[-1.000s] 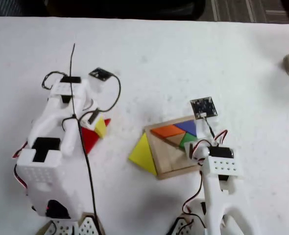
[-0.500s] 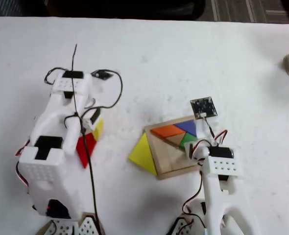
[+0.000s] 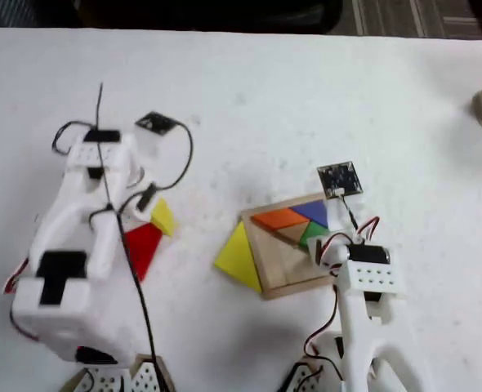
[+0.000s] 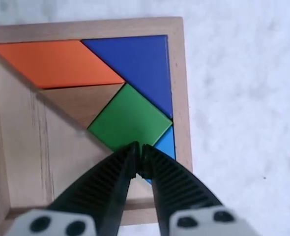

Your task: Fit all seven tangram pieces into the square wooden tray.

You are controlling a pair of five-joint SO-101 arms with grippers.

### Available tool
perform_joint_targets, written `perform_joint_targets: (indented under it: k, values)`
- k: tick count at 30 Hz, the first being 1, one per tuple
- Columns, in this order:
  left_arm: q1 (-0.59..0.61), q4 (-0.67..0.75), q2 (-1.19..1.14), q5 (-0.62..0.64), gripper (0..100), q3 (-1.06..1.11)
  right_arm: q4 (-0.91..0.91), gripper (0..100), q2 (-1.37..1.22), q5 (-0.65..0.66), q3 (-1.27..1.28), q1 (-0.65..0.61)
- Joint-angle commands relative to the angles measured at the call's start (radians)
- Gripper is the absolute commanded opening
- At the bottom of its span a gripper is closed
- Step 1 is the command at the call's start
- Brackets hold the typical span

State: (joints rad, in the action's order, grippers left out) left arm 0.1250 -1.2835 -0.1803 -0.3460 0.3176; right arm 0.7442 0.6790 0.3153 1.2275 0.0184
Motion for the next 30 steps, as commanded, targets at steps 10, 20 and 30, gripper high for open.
perform_joint_targets:
  k: [10,20,30]
  values:
    - [0.094,0.405,0.236,-0.055,34,0.427,-0.012,1.8,0.024,0.011,-0.008,0.001]
    - [0.14,0.368,0.239,-0.052,35,0.462,-0.012,1.8,0.024,0.011,-0.008,0.001]
    - [0.105,0.354,0.239,-0.011,34,0.474,-0.012,1.8,0.024,0.011,-0.008,0.001]
